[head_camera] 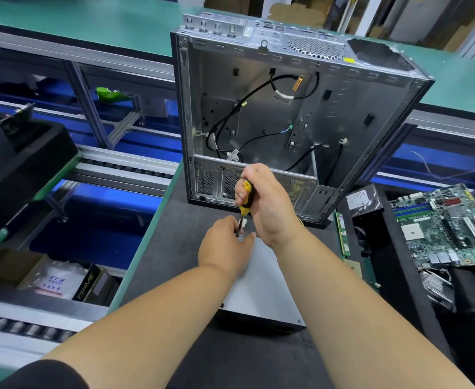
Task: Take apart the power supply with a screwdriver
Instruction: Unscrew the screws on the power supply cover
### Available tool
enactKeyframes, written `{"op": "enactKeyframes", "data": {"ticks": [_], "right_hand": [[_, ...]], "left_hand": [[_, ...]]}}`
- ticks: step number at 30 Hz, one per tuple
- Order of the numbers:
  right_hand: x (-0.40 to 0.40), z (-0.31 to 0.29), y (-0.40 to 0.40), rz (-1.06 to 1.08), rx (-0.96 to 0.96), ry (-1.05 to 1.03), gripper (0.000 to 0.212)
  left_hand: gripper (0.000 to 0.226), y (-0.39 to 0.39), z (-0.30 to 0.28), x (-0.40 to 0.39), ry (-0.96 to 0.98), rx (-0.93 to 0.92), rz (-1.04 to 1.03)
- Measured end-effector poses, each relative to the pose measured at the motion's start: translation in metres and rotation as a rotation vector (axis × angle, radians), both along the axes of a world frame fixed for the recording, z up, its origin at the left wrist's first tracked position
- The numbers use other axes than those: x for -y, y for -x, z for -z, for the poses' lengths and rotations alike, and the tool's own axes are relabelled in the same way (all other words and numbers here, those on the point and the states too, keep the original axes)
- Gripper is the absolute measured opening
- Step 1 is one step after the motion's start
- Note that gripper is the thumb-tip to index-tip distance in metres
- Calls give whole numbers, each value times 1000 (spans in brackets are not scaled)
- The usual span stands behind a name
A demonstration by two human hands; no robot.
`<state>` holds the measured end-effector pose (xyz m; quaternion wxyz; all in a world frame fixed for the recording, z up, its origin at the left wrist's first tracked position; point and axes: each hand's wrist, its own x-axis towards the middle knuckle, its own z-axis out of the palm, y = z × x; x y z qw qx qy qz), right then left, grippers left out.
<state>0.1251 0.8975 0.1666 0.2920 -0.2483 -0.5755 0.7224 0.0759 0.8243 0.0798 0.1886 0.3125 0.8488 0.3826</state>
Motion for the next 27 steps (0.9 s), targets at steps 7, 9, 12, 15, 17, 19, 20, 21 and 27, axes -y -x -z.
{"op": "enactKeyframes", "data": {"ticks": [7, 9, 12, 15, 17, 19, 20, 21, 27], "right_hand": [[-5, -4, -6, 5, 34, 32, 20], [-6, -5, -6, -15, 70, -9, 23], [-4, -3, -5, -4, 72, -62, 32], [-2, 0, -2, 64, 56, -50, 37], [0, 0, -3, 76, -2, 5, 36], [1, -1, -4, 70, -53, 44, 34], [2, -1, -5, 68, -55, 48, 31], [4, -2, -5, 70, -39, 38, 28], [6, -6, -7, 77, 3, 17, 24]], "left_hand": [[25, 0, 1, 0, -11, 7, 13], [25, 1, 1, 0, -17, 15, 10], [24, 1, 1, 0, -13, 15, 11], [25, 1, 0, 1, -8, 9, 14], [25, 1, 0, 1, -9, 12, 17], [25, 0, -1, 1, -10, 18, 19], [25, 0, -1, 1, -10, 19, 18], [25, 0, -1, 1, -11, 19, 17], [26, 1, -1, 1, -12, 23, 16]]}}
